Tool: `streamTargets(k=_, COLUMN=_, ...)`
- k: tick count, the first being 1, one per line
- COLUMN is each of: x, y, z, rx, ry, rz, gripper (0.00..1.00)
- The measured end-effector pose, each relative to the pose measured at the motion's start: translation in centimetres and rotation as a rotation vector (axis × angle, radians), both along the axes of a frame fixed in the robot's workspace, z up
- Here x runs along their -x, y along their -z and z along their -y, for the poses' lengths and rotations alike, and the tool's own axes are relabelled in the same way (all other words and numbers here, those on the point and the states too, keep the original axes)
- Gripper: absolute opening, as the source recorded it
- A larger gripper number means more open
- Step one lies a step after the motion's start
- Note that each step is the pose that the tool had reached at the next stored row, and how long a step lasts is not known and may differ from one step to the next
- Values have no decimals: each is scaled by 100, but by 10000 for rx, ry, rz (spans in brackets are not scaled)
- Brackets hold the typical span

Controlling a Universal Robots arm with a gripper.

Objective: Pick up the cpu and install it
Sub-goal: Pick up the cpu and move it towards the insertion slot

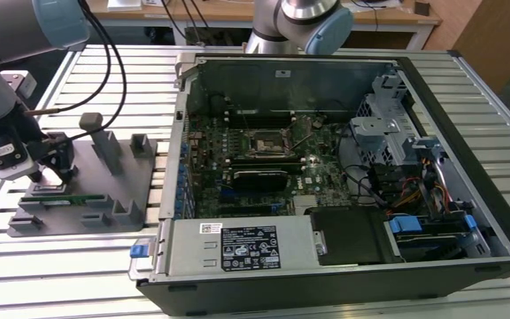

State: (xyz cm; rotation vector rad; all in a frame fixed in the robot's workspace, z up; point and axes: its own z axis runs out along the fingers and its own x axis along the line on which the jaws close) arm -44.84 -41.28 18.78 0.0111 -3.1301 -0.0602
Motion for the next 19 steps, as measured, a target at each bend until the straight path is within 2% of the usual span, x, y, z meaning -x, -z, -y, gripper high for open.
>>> streamTargets(k=8, x=0, y=1, z=0, rx=1, ry=-1, rz=-2, gripper=53)
streamTargets(k=10, x=0, y=1, z=0, rx=2, ry=0, rz=-3, gripper=54)
streamTargets(k=11, x=0, y=2, z=0, rx=1, ry=0, rz=-2, gripper=60)
streamTargets(k=19, x=3, y=6, z=0, rx=1, ry=0, rz=-1, gripper=60)
